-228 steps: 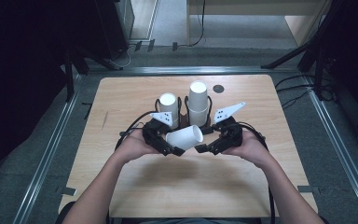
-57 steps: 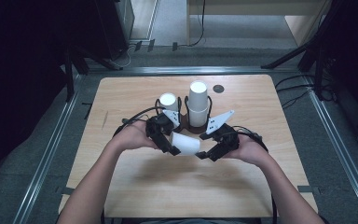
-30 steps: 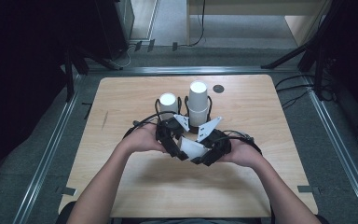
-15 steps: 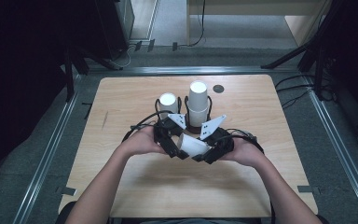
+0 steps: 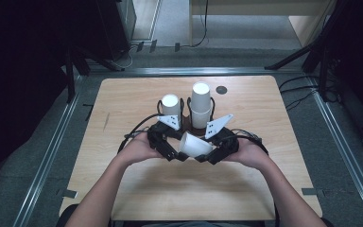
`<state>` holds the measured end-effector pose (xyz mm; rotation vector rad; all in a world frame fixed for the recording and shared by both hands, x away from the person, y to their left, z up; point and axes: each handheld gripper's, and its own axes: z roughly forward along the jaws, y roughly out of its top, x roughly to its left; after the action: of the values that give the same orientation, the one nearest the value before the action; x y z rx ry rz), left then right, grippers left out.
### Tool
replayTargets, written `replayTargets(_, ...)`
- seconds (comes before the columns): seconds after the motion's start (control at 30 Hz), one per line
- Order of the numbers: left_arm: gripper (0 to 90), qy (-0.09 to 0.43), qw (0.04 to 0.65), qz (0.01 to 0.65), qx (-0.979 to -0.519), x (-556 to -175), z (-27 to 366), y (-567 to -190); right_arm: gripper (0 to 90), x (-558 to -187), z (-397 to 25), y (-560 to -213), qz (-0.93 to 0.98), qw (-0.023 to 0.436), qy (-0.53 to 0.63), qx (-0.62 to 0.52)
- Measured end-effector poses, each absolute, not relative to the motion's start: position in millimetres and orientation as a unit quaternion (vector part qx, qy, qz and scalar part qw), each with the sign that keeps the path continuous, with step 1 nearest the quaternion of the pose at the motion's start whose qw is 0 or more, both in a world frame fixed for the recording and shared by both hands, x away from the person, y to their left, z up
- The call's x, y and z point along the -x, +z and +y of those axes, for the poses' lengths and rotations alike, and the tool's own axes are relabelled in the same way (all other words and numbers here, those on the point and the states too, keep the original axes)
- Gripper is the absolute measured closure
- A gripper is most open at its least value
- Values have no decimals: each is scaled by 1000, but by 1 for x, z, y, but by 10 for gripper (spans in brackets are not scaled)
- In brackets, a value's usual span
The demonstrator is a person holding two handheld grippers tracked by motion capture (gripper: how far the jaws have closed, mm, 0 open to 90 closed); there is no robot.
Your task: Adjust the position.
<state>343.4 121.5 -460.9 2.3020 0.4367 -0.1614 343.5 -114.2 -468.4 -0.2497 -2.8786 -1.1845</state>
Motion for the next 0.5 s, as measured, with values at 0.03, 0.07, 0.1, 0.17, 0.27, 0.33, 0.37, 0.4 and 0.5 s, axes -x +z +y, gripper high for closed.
replayTargets(0.03, 120, -60, 388, 174, -903, -342, 122, -462, 326, -343, -115, -468, -921, 11, -381, 81)
replayTargets(0.07, 120, -57, 389, 177, -902, -342, 123, -462, 326, -343, -115, -468, -920, 11, -383, 81)
replayTargets(0.1, 120, -58, 394, 178, -900, -341, 123, -462, 326, -343, -115, -467, -919, 11, -385, 82)
replayTargets(0.17, 120, -57, 404, 181, -895, -342, 123, -461, 326, -343, -116, -467, -918, 16, -388, 83)
replayTargets(0.27, 126, -66, 423, 192, -883, -345, 123, -462, 326, -343, -116, -466, -917, 17, -390, 82)
replayTargets(0.33, 127, -72, 430, 196, -878, -347, 124, -463, 326, -343, -116, -466, -915, 18, -394, 80)
replayTargets(0.37, 131, -75, 431, 196, -878, -347, 123, -464, 326, -343, -116, -466, -915, 22, -394, 83)
replayTargets(0.4, 132, -73, 431, 196, -878, -347, 122, -465, 326, -344, -116, -466, -914, 24, -397, 85)
replayTargets(0.5, 145, -76, 432, 192, -878, -346, 120, -466, 326, -344, -115, -467, -913, 27, -399, 84)
